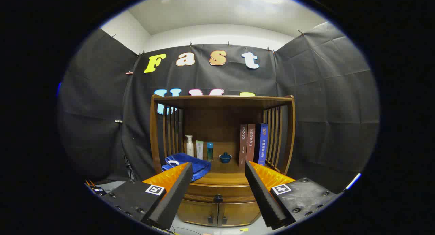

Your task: Pull open the drawer, take out the items inside it, and place them on the countertop above the cabinet.

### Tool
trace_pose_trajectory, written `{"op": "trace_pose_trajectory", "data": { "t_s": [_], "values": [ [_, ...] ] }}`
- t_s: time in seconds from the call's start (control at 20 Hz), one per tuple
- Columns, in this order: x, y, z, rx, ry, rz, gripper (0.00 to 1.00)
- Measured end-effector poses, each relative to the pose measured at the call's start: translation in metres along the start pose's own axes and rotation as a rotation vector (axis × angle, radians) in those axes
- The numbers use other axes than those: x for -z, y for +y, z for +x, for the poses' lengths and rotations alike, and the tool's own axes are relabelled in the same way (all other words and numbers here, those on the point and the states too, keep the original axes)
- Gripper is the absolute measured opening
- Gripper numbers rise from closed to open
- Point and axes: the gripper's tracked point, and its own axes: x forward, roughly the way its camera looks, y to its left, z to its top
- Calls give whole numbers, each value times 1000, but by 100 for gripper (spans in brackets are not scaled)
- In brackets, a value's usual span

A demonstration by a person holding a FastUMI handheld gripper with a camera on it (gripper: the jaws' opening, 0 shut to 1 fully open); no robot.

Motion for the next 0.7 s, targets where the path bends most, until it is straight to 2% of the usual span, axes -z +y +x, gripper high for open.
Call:
{"op": "trace_pose_trajectory", "data": {
  "t_s": [0.7],
  "values": [
    [9,-4,6,13,31,12,98]
  ]
}}
